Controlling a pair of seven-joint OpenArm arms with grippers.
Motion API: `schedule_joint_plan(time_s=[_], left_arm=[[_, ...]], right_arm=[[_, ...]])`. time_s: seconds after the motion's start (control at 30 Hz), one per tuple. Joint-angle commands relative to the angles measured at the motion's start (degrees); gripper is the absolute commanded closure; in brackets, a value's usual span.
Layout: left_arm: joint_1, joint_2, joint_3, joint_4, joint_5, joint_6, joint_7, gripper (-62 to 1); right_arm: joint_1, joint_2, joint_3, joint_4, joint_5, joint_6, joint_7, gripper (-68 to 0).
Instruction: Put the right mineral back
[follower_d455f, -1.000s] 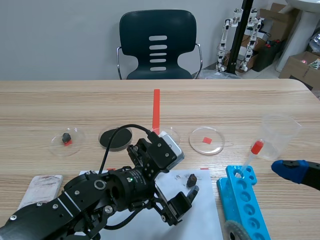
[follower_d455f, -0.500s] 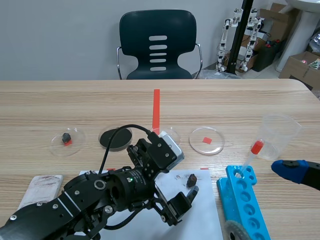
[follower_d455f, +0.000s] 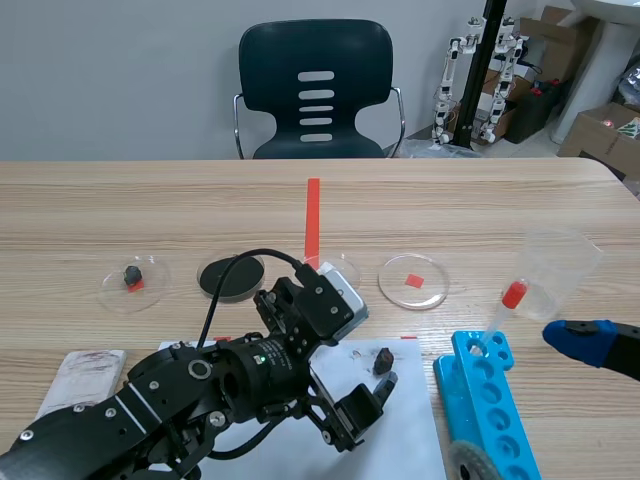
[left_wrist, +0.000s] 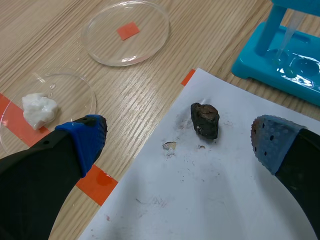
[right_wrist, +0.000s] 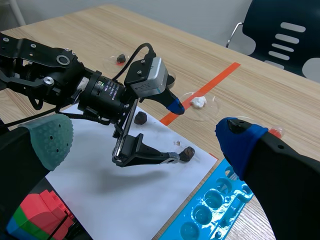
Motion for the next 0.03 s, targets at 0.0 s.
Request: schedule_joint_plan(time_s=[0.0], left_arm=[[-0.59, 0.76, -0.17, 0.24, -0.37, -0.15, -0.63, -60.5]], right_arm=[[0.52, -0.02, 0.15, 1.18, 0.24, 0.02, 0.9, -59.1]])
